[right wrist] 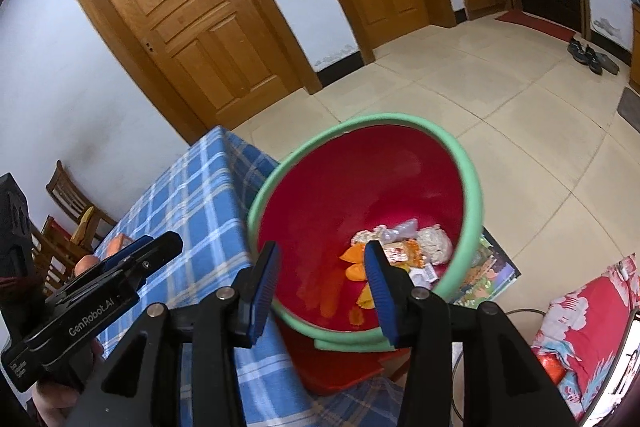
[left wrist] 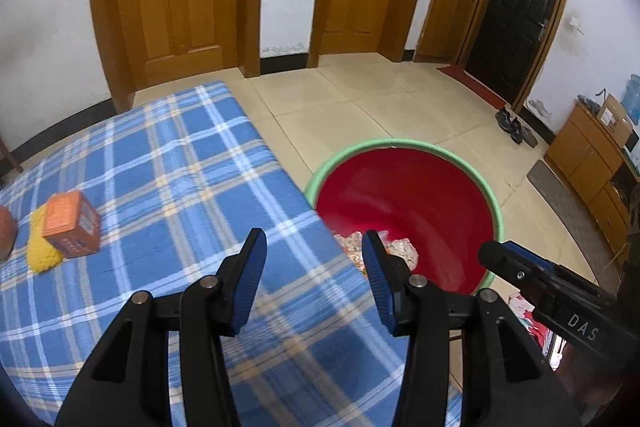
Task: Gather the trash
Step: 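Move both grippers back over the table toward the foam net and orange box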
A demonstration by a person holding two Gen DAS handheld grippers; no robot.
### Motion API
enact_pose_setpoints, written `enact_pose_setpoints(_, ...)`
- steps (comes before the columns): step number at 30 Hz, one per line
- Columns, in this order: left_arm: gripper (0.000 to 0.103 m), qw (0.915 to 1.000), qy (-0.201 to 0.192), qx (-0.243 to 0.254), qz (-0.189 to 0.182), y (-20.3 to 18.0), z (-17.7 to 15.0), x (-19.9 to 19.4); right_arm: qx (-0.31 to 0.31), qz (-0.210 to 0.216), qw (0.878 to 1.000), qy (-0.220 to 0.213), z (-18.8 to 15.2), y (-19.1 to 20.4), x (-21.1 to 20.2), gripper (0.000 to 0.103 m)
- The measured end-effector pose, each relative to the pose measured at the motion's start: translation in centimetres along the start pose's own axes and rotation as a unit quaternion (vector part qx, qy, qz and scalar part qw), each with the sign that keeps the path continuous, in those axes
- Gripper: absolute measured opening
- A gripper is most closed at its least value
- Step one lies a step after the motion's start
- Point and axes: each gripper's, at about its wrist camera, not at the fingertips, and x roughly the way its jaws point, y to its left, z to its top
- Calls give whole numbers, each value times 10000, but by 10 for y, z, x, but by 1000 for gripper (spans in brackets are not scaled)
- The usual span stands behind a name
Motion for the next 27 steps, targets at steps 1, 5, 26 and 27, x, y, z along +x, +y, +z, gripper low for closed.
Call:
enact_pose_setpoints(1,50,10000,-25,-11,33,3,0,-4,-37,26,10000,-3,0,5,-1,48)
enact_pose_setpoints(5,50,9997,-151,-89,183,22,1,-19,-171,144,9998,1,1,23,-2,49)
enact_pose_setpoints(26,50,9876,-333,-1024,1144,167,-16,-63,-951,592,9935,203,-1,138,24,64)
enact_pose_setpoints(27,50,9866,-332,-1071,1186,174,-16,-63,-1001,609,9929,229,-1,144,27,65)
